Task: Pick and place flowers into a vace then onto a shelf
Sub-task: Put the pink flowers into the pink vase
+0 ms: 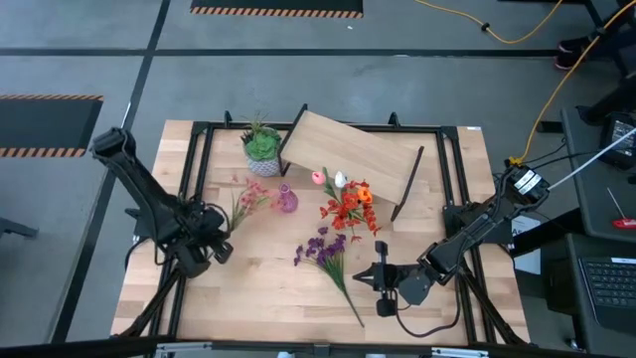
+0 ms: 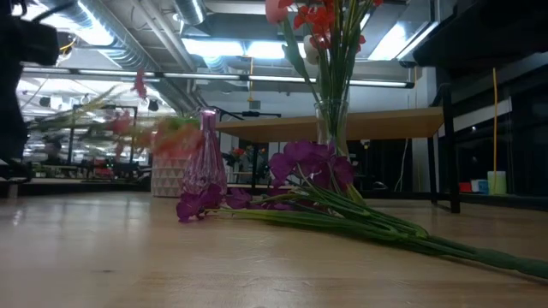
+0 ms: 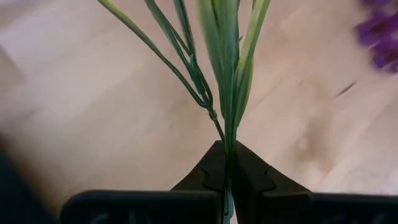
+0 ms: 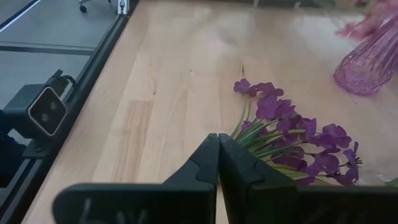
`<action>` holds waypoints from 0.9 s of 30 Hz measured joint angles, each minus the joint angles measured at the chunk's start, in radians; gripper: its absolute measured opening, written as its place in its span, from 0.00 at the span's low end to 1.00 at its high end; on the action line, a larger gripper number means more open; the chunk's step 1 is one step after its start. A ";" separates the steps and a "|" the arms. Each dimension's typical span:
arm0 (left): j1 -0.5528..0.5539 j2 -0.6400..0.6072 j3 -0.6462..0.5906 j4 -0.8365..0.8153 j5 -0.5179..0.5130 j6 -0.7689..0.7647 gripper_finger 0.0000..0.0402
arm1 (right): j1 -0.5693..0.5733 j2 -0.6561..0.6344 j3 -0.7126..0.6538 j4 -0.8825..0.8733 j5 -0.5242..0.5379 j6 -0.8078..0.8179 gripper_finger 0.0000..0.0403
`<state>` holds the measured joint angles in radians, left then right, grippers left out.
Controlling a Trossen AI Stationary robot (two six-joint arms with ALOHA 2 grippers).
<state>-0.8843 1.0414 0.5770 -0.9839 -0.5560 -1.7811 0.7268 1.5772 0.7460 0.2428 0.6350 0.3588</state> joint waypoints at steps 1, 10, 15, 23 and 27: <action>-0.006 -0.011 0.000 -0.004 -0.028 0.011 0.01 | -0.003 0.000 0.000 0.000 0.000 0.000 0.04; -0.026 -0.089 0.001 -0.060 -0.266 0.074 0.01 | -0.020 0.000 0.000 0.000 0.000 0.001 0.04; -0.032 -0.138 0.002 -0.085 -0.359 0.110 0.01 | -0.020 0.000 0.000 0.000 0.000 0.000 0.04; -0.039 -0.212 0.002 -0.083 -0.468 0.257 0.01 | -0.023 0.000 0.000 0.000 0.000 -0.006 0.04; -0.039 -0.243 0.020 -0.083 -0.545 0.353 0.01 | -0.023 0.000 0.000 0.000 -0.021 -0.040 0.04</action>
<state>-0.9230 0.7988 0.5969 -1.0667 -1.1007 -1.4282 0.7035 1.5772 0.7460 0.2424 0.6143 0.3190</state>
